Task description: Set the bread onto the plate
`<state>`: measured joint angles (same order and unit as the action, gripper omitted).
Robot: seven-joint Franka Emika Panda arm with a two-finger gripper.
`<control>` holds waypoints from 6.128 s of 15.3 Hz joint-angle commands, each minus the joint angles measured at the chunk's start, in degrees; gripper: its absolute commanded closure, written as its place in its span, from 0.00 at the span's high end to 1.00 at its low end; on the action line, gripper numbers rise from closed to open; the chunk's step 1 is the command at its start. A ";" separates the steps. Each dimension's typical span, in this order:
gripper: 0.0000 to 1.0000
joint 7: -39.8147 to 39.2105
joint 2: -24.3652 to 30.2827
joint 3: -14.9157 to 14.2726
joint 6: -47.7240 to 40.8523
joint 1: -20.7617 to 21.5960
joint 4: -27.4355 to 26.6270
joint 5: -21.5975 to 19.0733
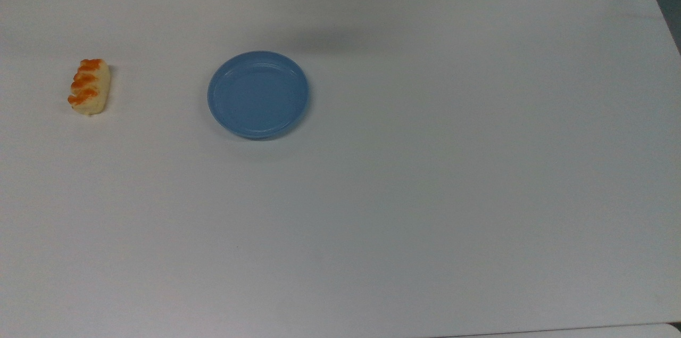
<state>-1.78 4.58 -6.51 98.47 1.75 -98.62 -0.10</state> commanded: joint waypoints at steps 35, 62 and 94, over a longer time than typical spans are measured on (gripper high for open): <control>1.00 -33.19 -26.47 -0.96 34.77 -28.73 -5.88 -7.11; 0.37 -2.35 -12.23 8.88 18.34 -10.63 -14.04 -1.14; 1.00 3.75 2.71 -6.67 -0.47 0.52 2.29 0.28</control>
<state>7.66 6.40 -9.08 99.12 -4.57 -95.89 -0.89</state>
